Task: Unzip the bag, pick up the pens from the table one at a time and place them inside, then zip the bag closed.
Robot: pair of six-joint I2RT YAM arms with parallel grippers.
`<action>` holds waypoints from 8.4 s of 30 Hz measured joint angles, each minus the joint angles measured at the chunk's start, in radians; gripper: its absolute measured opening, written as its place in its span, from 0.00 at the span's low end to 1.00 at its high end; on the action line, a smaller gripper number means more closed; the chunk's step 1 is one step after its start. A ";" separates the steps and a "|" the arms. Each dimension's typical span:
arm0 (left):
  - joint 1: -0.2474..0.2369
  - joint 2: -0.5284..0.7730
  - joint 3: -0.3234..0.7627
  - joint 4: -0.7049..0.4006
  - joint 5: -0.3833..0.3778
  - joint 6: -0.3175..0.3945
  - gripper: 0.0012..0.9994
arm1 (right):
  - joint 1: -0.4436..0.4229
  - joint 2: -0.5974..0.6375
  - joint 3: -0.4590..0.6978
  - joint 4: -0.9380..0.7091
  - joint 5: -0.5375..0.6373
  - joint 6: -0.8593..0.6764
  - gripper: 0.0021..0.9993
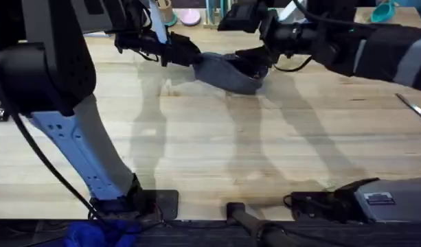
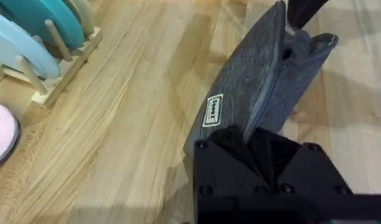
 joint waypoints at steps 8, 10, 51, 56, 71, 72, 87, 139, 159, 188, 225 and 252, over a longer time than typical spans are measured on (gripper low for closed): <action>0.000 0.000 0.000 0.000 0.000 0.000 0.04 | 0.003 -0.035 0.000 -0.035 0.000 0.000 1.00; 0.000 0.000 0.000 0.000 0.000 0.000 0.04 | 0.010 -0.042 0.000 -0.034 0.000 0.000 1.00; 0.000 0.000 0.000 0.000 0.000 0.000 0.04 | 0.152 -0.049 0.440 -0.835 0.289 -0.359 1.00; 0.000 0.000 0.000 0.000 0.000 0.000 0.04 | 0.176 -0.049 0.525 -0.986 0.369 -0.436 1.00; 0.000 0.000 0.000 0.000 0.000 0.000 0.04 | 0.249 -0.049 0.667 -1.159 0.523 -0.800 1.00; 0.000 0.000 0.000 0.000 0.000 0.000 0.04 | 0.250 -0.049 0.667 -1.160 0.525 -0.828 1.00; 0.000 0.000 0.000 0.000 -0.001 0.000 0.04 | 0.291 -0.049 0.667 -1.042 0.529 -1.185 1.00; 0.000 0.000 0.000 -0.005 -0.007 0.000 0.04 | 0.277 0.181 0.682 -1.008 0.472 -1.286 1.00; 0.000 0.000 0.000 -0.005 -0.007 0.000 0.04 | 0.249 0.195 0.509 -0.883 0.471 -1.314 1.00; 0.000 0.000 0.000 -0.008 -0.008 0.000 0.04 | 0.243 0.238 0.505 -0.849 0.456 -1.344 0.51; 0.000 0.000 0.000 -0.008 -0.008 0.000 0.04 | 0.243 0.237 0.505 -0.849 0.468 -1.347 0.03; 0.000 0.000 0.000 -0.015 -0.008 0.000 0.04 | 0.228 0.198 0.505 -0.924 0.495 -1.347 0.03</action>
